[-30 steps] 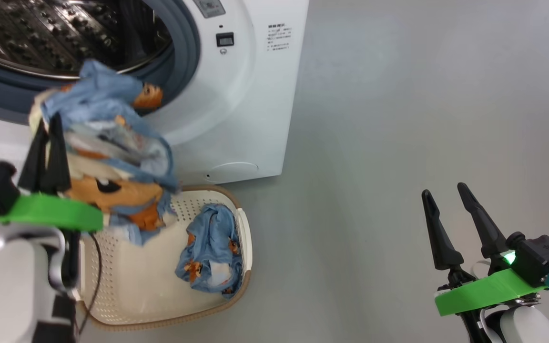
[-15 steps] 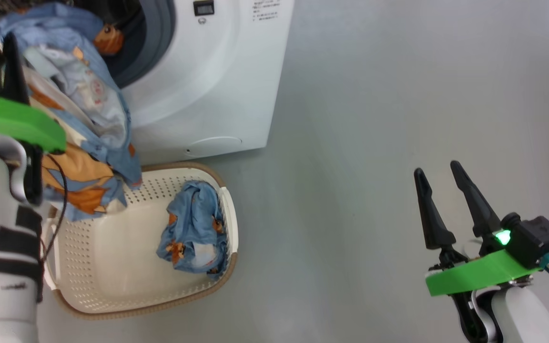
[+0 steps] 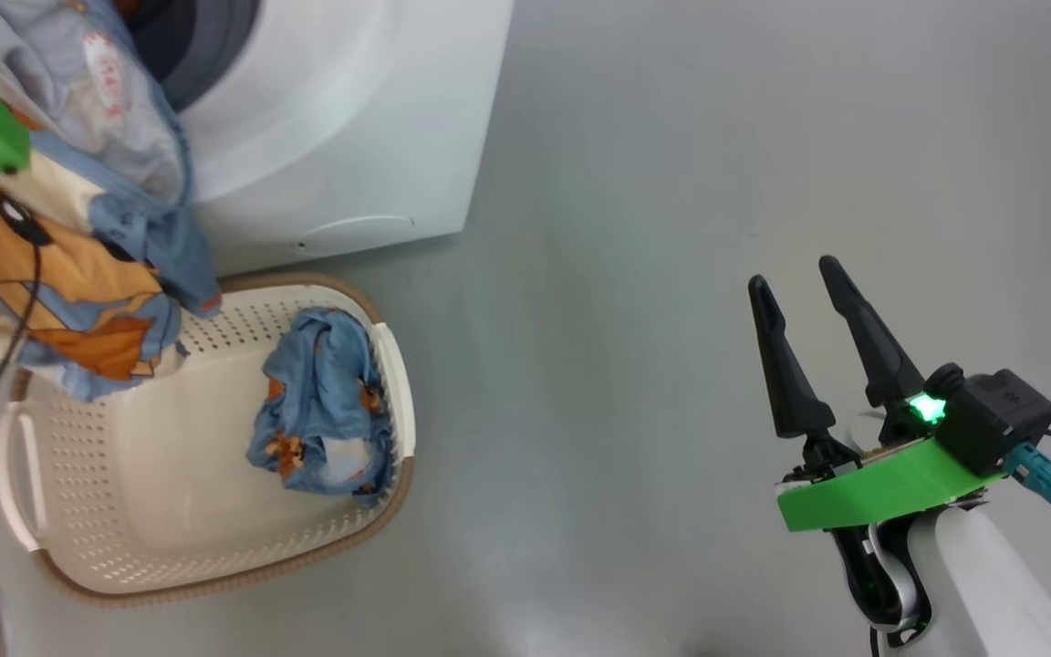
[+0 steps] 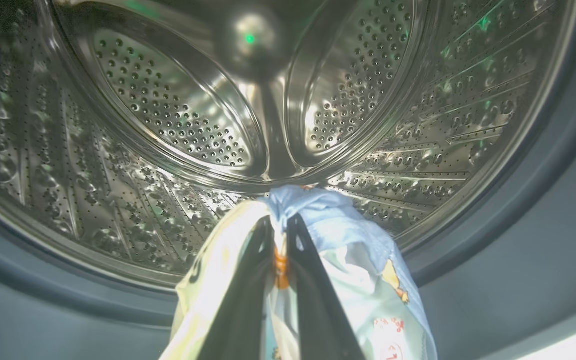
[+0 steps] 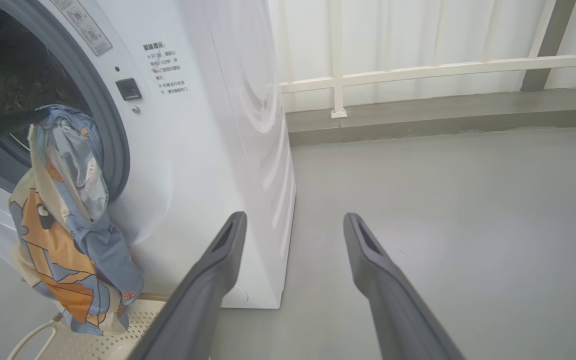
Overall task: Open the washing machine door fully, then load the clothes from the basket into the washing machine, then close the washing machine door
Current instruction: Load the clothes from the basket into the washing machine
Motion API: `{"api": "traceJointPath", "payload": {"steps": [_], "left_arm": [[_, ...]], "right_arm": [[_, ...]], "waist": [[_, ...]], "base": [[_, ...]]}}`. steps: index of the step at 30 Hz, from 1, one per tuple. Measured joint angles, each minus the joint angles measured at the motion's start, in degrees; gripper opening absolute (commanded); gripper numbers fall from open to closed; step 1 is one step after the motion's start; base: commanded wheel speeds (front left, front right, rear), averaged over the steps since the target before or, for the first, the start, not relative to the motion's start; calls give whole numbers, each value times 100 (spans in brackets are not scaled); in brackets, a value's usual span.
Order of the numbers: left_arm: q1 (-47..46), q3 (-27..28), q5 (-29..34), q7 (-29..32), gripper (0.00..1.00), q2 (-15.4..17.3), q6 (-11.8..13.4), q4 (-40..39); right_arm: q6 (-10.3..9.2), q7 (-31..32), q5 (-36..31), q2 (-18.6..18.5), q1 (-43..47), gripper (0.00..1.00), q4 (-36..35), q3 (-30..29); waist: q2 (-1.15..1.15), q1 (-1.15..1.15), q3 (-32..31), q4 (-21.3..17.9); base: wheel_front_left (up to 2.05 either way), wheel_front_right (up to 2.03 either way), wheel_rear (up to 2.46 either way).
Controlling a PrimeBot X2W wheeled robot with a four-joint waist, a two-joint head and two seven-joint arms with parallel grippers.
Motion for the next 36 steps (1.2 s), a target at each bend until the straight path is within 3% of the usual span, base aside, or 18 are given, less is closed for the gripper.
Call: {"api": "traceJointPath", "payload": {"steps": [13, 21, 36], "left_arm": [[-1000, -188, 80, 591, 0, 327, 3, 611], [-1260, -242, 83, 588, 0, 576, 18, 712], [-1756, -411, 91, -322, 0, 739, -74, 369]], "right_arm": [[0, 0, 0, 60, -175, 100, -26, 92], [0, -1, 0, 159, -371, 100, -68, 219], [0, -1, 0, 193, -380, 100, -110, 275]], "waist": [[0, 0, 606, -286], [0, 0, 862, -502], [0, 0, 1174, -650]], "base": [[0, 0, 0], [0, 0, 0], [0, 0, 0]]}}
